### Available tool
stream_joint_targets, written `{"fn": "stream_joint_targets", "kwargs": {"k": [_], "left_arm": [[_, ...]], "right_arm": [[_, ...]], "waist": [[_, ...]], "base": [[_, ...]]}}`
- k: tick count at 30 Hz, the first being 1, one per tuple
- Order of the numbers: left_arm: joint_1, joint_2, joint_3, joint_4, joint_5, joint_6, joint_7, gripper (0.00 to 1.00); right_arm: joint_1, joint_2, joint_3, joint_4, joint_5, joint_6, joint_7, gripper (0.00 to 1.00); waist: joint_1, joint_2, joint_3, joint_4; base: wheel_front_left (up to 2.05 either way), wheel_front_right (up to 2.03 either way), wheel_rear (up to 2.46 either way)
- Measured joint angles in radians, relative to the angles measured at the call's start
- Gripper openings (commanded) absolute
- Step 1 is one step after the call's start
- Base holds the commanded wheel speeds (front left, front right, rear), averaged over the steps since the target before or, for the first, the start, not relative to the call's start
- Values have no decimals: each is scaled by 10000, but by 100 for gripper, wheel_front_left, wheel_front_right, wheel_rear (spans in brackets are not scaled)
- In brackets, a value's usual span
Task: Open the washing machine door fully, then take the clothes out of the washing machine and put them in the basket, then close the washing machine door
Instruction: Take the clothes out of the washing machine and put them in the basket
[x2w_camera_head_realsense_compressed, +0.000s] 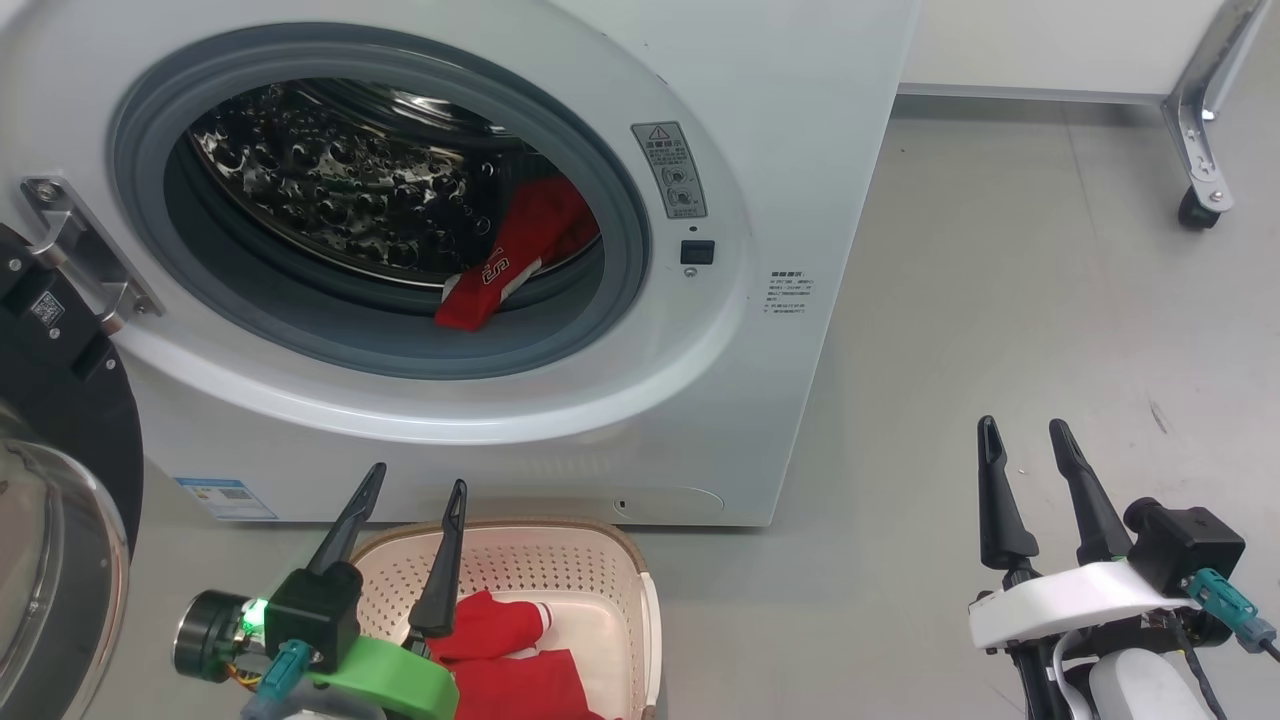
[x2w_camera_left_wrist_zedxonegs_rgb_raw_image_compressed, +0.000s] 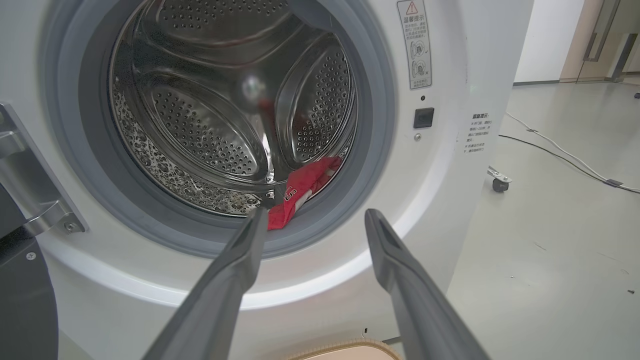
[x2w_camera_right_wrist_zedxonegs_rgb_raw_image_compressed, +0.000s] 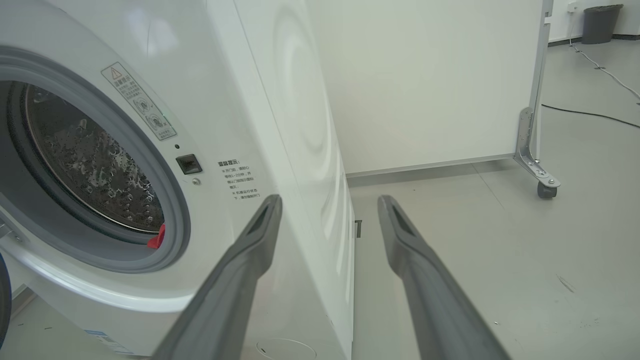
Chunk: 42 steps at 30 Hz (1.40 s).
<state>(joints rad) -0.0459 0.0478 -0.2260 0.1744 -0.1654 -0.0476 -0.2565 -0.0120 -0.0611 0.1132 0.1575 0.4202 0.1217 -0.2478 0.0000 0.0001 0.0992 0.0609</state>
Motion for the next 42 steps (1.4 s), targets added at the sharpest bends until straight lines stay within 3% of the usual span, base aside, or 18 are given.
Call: {"fn": "stream_joint_targets", "kwargs": {"k": [42], "left_arm": [[752,0,75,-541,-393,219,0,100]], "right_arm": [[21,23,211,-174,-255,-2,0,100]], "waist": [[0,0,36,-139]], "base": [[0,0,0]]}}
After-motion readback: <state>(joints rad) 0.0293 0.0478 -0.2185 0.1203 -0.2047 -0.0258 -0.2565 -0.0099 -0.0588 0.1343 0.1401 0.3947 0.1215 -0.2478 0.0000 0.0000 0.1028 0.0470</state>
